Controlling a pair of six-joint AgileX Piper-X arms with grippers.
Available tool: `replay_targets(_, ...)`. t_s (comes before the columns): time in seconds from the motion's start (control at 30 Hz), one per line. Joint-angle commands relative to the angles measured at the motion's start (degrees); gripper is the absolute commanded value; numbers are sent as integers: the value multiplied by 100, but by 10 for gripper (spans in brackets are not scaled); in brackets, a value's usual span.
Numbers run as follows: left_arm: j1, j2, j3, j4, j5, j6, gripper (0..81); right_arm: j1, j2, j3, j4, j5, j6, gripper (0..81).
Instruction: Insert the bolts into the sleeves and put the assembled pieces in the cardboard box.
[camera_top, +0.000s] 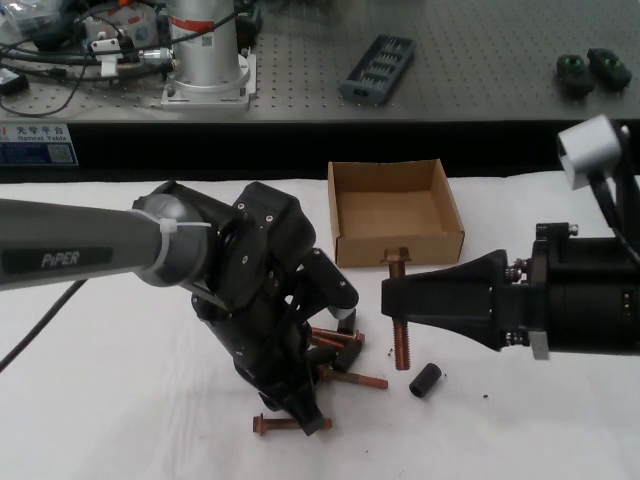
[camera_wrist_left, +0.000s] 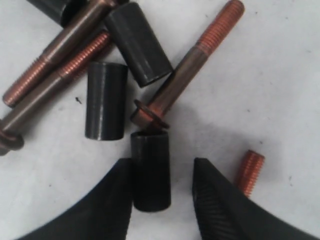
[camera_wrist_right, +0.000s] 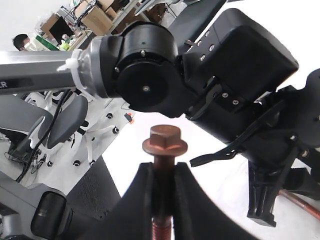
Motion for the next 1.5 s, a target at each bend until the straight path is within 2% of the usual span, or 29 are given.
replay_targets(0.0,1,105,-74,-76,-30,87,297,-41,-120,-28,-14,-86,9,1)
replay_targets(0.3,-174,128,-74,-110,-44,7,292,-41,-149,-28,44,-86,9,1)
replay_targets(0.5,-174,128,-74,15,-83,-18,221,-41,-149,-28,44,-86,9,1)
replay_targets(0.87,-174,128,-74,341,-215,-167,221,-41,-149,-28,44,-86,9,1)
replay_targets(1.07,-174,128,-85,422,-403,-366,104,-41,-149,-28,44,-86,9,1)
replay_targets(1.4,-174,128,-332,486,-56,-548,104,-41,-149,-28,44,-86,9,1)
replay_targets(1.47,-174,128,-350,464,80,-548,133,-41,-149,-28,44,-86,9,1)
